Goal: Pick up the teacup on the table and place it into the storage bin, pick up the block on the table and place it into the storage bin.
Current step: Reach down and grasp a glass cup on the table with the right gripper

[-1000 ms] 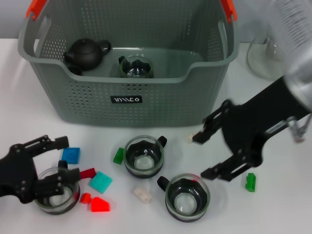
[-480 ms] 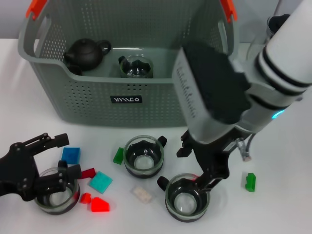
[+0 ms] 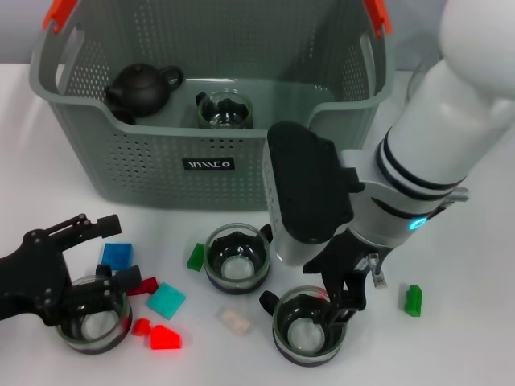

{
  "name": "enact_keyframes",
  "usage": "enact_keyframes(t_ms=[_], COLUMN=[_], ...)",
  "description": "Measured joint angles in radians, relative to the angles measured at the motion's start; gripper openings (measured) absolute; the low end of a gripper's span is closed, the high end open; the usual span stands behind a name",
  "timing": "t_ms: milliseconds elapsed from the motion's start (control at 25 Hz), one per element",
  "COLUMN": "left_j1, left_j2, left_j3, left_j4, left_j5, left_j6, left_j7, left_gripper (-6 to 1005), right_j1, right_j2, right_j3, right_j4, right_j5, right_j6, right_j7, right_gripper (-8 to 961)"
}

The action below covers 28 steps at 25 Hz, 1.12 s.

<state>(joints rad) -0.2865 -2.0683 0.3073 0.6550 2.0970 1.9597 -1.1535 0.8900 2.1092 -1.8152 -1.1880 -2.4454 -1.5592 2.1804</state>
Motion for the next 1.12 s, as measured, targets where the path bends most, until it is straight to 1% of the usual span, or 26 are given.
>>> enact_keyframes(t_ms=[320,520,840,1080,1120], left_j1=[-0.001,0.001,0.001,0.001,0.001], left_j2=[-0.001,-0.001,-0.001,-0.001,-0.001], left_j3=[0.0,-0.001,-0.001,-0.001,-0.001], left_j4=[-0.011,-0.013,-0.013,-0.012,-0.012], left_j5=[0.001,0.002,-0.001,-0.002,-0.003], left_j6=[-0.005,-0.014,-0.015,-0.015,-0.015], left_j7=[0.002,0.002,0.002,0.002,0.002], left_gripper=[862,861,859,858,858], right_j1=[0.009,0.019,0.025,0.029,0.029], right_j2=[0.002,0.003,0.003,0.003,0.003], right_j3=[-0.03,-0.041,-0.05,-0.052,-0.052], right_j4=[0.107,0.152,0.176,0.187,0.187], right_j5=[0.001,0.024,0.053,0.053,0.053], right_j6=[0.122,0.148,0.177,0.186,0.186], right_j7=[0.01,0.011,0.02,0.023,0.023], right_gripper=[711,707,701,455,371])
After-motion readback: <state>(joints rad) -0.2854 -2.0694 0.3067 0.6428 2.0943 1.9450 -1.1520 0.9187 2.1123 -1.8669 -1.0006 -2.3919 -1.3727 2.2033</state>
